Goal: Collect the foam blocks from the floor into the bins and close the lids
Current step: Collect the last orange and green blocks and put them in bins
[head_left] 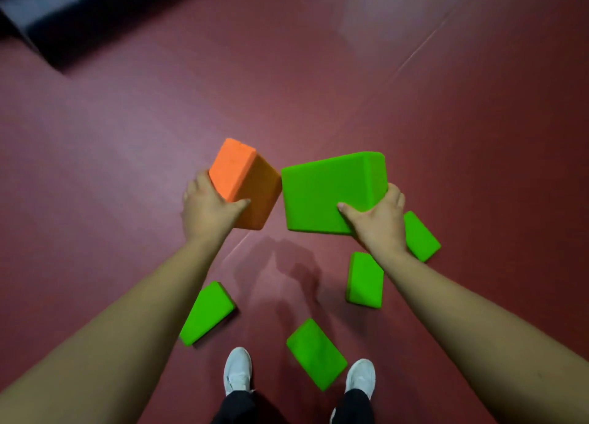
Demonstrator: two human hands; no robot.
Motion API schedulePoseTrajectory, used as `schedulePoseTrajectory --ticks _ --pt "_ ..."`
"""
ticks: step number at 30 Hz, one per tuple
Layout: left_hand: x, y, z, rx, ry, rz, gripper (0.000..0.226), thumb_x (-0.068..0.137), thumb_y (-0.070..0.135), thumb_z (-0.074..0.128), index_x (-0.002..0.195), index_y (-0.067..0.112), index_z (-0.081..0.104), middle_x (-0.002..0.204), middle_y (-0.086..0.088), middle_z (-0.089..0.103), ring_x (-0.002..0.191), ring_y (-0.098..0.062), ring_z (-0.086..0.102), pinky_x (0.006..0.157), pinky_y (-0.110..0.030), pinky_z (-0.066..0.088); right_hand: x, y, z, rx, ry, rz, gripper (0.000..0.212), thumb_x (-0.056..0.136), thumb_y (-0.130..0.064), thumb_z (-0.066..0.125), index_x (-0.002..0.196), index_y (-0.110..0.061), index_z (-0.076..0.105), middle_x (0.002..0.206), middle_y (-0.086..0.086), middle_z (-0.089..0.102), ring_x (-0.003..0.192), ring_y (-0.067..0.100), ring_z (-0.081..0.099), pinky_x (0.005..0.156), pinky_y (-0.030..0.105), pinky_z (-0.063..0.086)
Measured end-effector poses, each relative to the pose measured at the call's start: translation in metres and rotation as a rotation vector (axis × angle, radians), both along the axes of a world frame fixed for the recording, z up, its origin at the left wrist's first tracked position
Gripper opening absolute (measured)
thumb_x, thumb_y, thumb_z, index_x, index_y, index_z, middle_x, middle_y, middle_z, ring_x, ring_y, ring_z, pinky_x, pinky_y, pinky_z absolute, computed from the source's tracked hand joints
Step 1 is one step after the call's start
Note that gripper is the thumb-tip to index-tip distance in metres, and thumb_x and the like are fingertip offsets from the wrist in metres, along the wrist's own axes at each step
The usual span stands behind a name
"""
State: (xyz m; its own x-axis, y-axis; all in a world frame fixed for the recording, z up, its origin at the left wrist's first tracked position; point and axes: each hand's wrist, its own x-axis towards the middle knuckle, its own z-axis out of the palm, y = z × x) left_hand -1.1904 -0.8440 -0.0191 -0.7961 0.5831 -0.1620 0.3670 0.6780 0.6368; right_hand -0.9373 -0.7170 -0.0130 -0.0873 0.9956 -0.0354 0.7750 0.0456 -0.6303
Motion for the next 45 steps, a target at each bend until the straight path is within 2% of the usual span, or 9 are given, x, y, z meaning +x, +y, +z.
schedulePoseTrajectory --ticks 4,6,9,14,21,27,30,39,45 --pt "-0.005 -0.016 0.130 0.121 0.049 -0.003 0.086 0.062 0.045 0.084 0.131 0.012 0.045 0.125 -0.016 0.054 0.116 -0.039 0.052 0.093 -0.051 0.046 0.006 -0.019 0.135 0.146 0.037 -0.001 0.095 0.063 -0.043 0.088 0.135 -0.001 0.042 0.124 0.021 0.050 0.116 0.042 0.050 0.099 0.047 0.044" --pt "-0.003 -0.030 0.178 0.187 0.069 0.024 0.086 0.062 0.046 0.083 0.131 0.013 0.044 0.126 -0.014 0.055 0.115 -0.038 0.053 0.092 -0.051 0.047 0.016 -0.026 0.182 0.175 0.087 0.006 0.094 0.065 -0.039 0.088 0.136 -0.001 0.041 0.126 0.023 0.050 0.119 0.042 0.048 0.100 0.046 0.042" --pt "0.008 -0.053 0.232 0.265 0.134 0.076 0.084 0.063 0.046 0.083 0.131 0.014 0.044 0.125 -0.012 0.055 0.114 -0.035 0.053 0.092 -0.050 0.048 0.039 -0.030 0.227 0.229 0.132 0.061 0.092 0.065 -0.036 0.089 0.136 -0.001 0.041 0.127 0.023 0.051 0.122 0.039 0.047 0.102 0.044 0.038" --pt "0.035 -0.081 0.274 0.314 0.208 0.180 0.083 0.064 0.046 0.084 0.130 0.015 0.045 0.124 -0.011 0.055 0.113 -0.035 0.054 0.091 -0.048 0.048 0.068 -0.025 0.256 0.313 0.125 0.196 0.089 0.063 -0.034 0.090 0.132 -0.001 0.045 0.125 0.023 0.053 0.121 0.040 0.048 0.102 0.045 0.040" --pt "0.107 -0.154 0.295 0.298 0.259 0.483 0.086 0.063 0.047 0.085 0.133 0.017 0.045 0.125 -0.009 0.056 0.111 -0.033 0.056 0.089 -0.044 0.049 0.099 -0.015 0.273 0.302 0.139 0.511 0.091 0.064 -0.035 0.090 0.135 -0.002 0.043 0.128 0.021 0.051 0.122 0.040 0.047 0.104 0.047 0.039" --pt "0.163 -0.273 0.303 0.161 0.332 0.763 0.085 0.061 0.045 0.086 0.130 0.017 0.046 0.121 -0.011 0.056 0.111 -0.034 0.055 0.091 -0.046 0.048 0.059 -0.064 0.275 0.244 0.180 0.834 0.091 0.066 -0.034 0.089 0.137 -0.003 0.042 0.128 0.020 0.050 0.121 0.039 0.046 0.104 0.046 0.038" --pt "0.187 -0.343 0.306 0.058 0.365 0.906 0.086 0.060 0.046 0.086 0.131 0.018 0.045 0.122 -0.012 0.056 0.113 -0.035 0.054 0.094 -0.047 0.047 0.024 -0.119 0.279 0.222 0.223 0.990 0.091 0.067 -0.034 0.089 0.138 -0.003 0.041 0.129 0.019 0.050 0.122 0.037 0.046 0.104 0.044 0.037" --pt "0.258 -0.540 0.291 -0.004 0.371 1.359 0.087 0.057 0.040 0.091 0.127 0.008 0.050 0.118 -0.021 0.059 0.111 -0.040 0.056 0.093 -0.048 0.047 -0.080 -0.322 0.289 0.203 0.310 1.416 0.089 0.066 -0.037 0.087 0.135 -0.002 0.043 0.124 0.018 0.052 0.118 0.037 0.047 0.101 0.046 0.041" --pt "0.286 -0.677 0.268 -0.065 0.335 1.556 0.089 0.058 0.040 0.092 0.129 0.007 0.049 0.121 -0.021 0.059 0.114 -0.040 0.054 0.093 -0.048 0.045 -0.128 -0.478 0.286 0.176 0.344 1.599 0.083 0.069 -0.038 0.085 0.135 -0.009 0.043 0.122 0.012 0.051 0.117 0.032 0.048 0.099 0.045 0.042"
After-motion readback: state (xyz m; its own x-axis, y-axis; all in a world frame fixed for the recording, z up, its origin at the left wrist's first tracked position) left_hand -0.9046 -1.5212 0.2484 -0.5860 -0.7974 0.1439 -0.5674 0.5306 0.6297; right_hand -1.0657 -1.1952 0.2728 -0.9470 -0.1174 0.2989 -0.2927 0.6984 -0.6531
